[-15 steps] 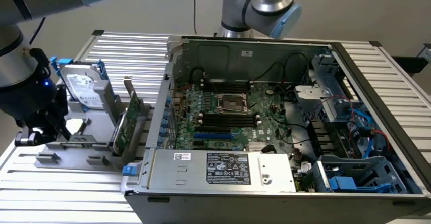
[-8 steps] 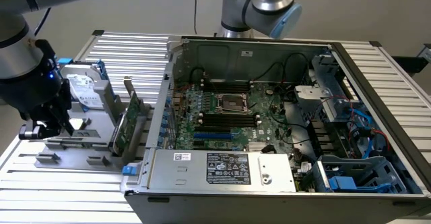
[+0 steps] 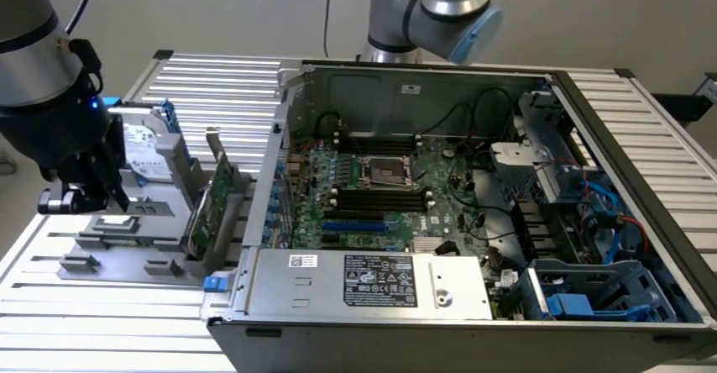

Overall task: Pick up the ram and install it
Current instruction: 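Pick up the ram and move it above insertion slot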

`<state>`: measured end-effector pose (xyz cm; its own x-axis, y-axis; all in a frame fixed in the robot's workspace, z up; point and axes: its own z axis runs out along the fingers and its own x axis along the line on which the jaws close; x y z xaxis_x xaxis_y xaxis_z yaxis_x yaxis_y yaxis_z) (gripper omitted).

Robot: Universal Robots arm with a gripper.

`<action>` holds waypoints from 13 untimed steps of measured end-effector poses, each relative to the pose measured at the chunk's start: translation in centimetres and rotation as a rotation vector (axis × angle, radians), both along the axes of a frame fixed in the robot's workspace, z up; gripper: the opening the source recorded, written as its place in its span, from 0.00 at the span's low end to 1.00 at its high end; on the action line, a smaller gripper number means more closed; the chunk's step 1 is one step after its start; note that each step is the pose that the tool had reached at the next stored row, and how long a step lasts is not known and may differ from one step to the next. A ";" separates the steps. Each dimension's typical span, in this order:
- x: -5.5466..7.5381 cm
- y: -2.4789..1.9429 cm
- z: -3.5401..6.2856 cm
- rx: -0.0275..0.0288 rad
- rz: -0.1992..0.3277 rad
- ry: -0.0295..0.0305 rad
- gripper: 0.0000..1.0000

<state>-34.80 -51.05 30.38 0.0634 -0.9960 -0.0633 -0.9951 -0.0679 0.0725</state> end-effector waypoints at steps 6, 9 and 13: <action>1.2 0.35 2.04 -0.0019 0.000 0.0138 0.14; 1.8 0.52 2.99 -0.0028 0.000 0.0211 0.14; 2.4 0.74 4.07 -0.0041 0.000 0.0342 0.14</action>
